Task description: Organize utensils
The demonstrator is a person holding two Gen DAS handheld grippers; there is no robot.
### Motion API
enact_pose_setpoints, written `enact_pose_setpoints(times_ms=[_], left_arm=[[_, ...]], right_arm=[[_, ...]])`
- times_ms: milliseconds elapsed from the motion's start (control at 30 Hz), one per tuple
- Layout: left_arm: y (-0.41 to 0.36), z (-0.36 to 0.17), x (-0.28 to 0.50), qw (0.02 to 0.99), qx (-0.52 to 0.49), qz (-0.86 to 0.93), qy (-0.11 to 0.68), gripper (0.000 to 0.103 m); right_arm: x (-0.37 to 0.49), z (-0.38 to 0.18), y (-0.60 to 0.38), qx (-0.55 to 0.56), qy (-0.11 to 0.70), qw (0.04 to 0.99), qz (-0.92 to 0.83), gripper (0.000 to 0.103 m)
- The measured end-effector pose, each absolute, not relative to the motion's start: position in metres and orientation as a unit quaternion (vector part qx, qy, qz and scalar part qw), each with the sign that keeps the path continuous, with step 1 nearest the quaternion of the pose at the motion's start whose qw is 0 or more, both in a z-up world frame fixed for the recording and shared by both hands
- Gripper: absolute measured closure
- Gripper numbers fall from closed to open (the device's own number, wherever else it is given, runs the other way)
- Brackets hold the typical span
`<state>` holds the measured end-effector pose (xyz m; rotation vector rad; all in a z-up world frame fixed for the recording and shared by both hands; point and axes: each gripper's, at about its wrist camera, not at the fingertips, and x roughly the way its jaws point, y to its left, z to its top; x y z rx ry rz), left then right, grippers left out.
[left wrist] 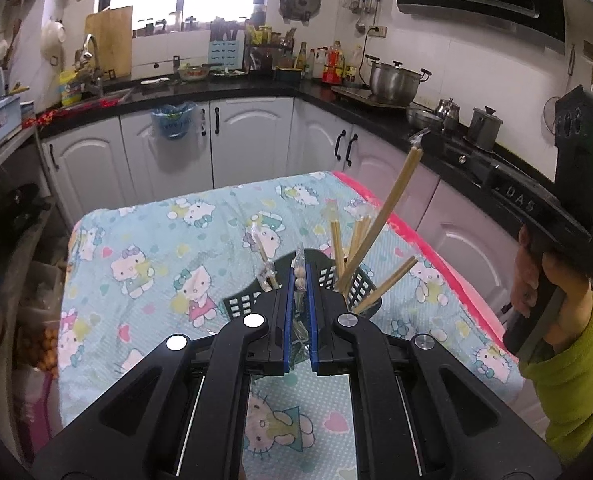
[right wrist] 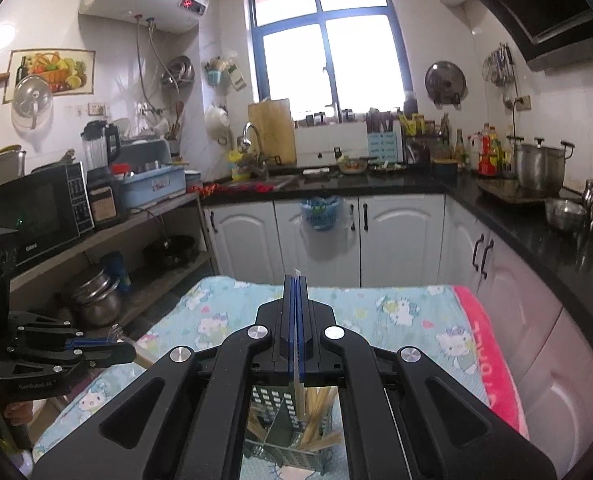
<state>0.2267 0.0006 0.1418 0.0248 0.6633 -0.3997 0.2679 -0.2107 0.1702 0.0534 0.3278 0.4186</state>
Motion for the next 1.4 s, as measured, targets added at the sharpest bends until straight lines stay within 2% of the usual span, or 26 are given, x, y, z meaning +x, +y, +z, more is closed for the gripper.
enact_pose_setpoints(times_ms=[367,433,467,500,567,633,667,700,767,867,1100,1400], left_arm=[[-0.003,0.104,0.242,0.922,-0.008,-0.185,0.34,0.099],[-0.001,0.102,0.243,0.925,-0.014,-0.182,0.334,0.092],[0.0,0.102,0.243,0.926,-0.015,-0.18,0.331,0.08],[0.001,0.102,0.242,0.929,-0.018,-0.177,0.326,0.068],[0.006,0.106,0.239,0.935,-0.026,-0.171,0.31,0.062],[0.01,0.111,0.234,0.939,-0.038,-0.169,0.296,0.05],[0.014,0.116,0.23,0.944,-0.045,-0.163,0.283,0.035],[0.016,0.119,0.227,0.947,-0.048,-0.159,0.274,0.028],[0.019,0.126,0.22,0.952,-0.052,-0.154,0.26,0.027],[0.026,0.136,0.208,0.96,-0.058,-0.139,0.236,0.012],[0.038,0.153,0.182,0.971,-0.065,-0.114,0.201,0.011],[0.045,0.147,0.15,0.975,-0.076,-0.086,0.192,0.011]], right_arm=[[0.283,0.127,-0.192,0.01,0.218,0.955,0.203,0.1],[0.285,0.12,-0.191,0.01,0.23,0.953,0.195,0.081],[0.286,0.117,-0.193,0.01,0.234,0.954,0.189,0.06],[0.284,0.115,-0.195,0.015,0.232,0.954,0.188,0.053],[0.28,0.113,-0.199,0.023,0.226,0.956,0.187,0.053],[0.275,0.111,-0.203,0.024,0.223,0.957,0.185,0.047],[0.27,0.11,-0.205,0.026,0.217,0.959,0.182,0.041],[0.267,0.11,-0.207,0.028,0.214,0.959,0.182,0.038],[0.259,0.109,-0.211,0.027,0.209,0.961,0.179,0.032],[0.247,0.112,-0.216,0.031,0.199,0.963,0.179,0.024],[0.216,0.12,-0.223,0.034,0.172,0.969,0.174,0.01],[0.17,0.124,-0.222,0.016,0.143,0.975,0.172,0.006]])
